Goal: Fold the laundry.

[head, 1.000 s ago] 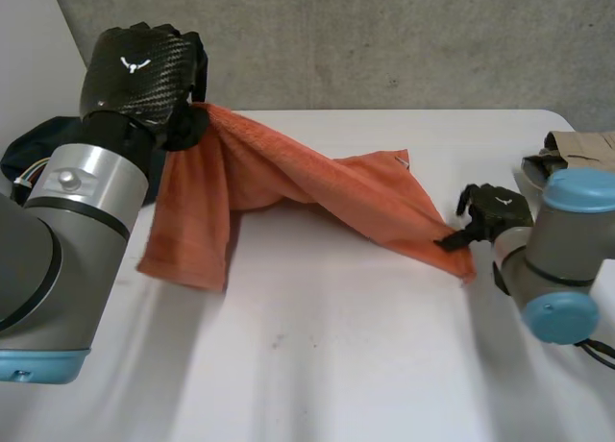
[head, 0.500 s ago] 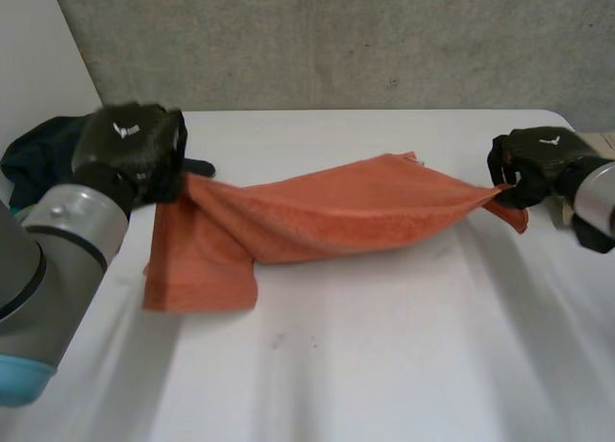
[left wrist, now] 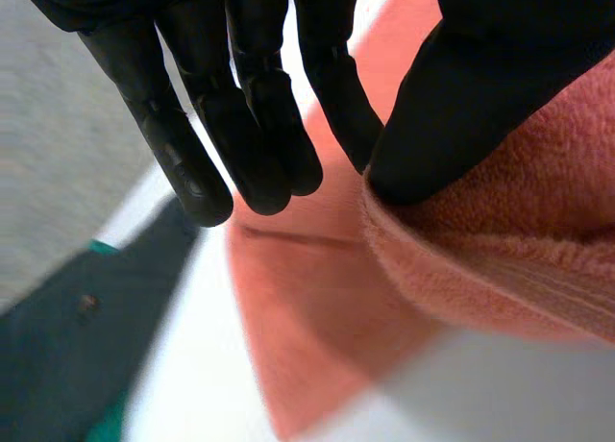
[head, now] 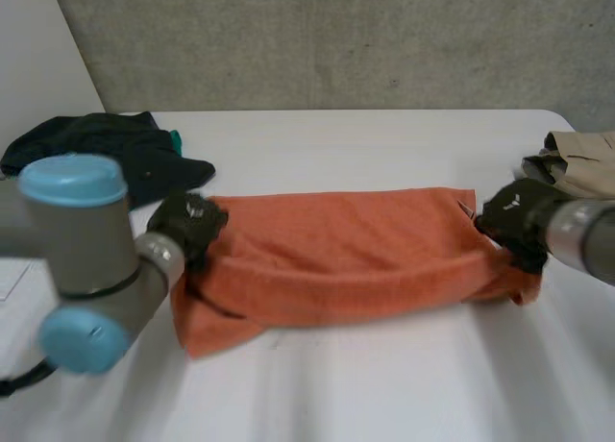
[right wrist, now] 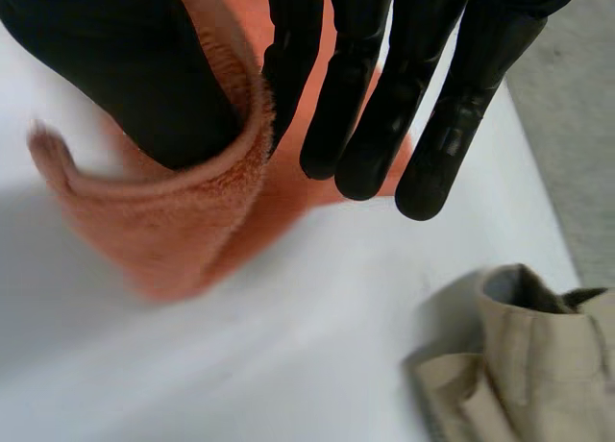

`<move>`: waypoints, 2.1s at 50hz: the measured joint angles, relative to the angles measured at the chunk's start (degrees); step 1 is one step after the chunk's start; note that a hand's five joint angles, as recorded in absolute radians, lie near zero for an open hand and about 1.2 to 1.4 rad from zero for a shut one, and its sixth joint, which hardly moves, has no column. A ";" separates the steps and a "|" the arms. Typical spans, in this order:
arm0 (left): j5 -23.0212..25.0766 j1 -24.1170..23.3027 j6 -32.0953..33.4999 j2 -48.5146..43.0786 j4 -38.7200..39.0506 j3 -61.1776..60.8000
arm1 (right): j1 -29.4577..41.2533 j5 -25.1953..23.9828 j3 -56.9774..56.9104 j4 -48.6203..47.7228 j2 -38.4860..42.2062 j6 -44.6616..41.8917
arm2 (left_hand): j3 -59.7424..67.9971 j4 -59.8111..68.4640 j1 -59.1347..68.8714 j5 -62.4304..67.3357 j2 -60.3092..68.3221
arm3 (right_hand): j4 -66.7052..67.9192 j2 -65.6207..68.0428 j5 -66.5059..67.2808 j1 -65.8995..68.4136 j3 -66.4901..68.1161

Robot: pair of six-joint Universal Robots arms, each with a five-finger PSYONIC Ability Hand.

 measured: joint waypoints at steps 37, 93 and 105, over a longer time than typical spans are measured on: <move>2.81 2.09 3.46 5.53 37.67 -4.42 | 3.11 5.51 0.09 -47.86 4.17 15.51 | 0.03 0.01 0.00 0.00 0.06 | 0.02 0.17 0.56 0.00 0.08; 22.61 13.14 -0.80 6.67 19.27 -18.75 | -9.57 -6.76 27.00 -41.48 -1.71 21.85 | -46.49 -47.27 -44.34 -43.92 -46.99 | 0.04 0.18 0.56 0.00 0.08; 25.05 12.49 19.23 -10.85 4.45 6.57 | -9.66 -6.78 27.63 -41.47 -1.20 21.76 | -45.78 -46.24 -43.49 -42.93 -46.08 | 0.04 0.17 0.56 0.00 0.08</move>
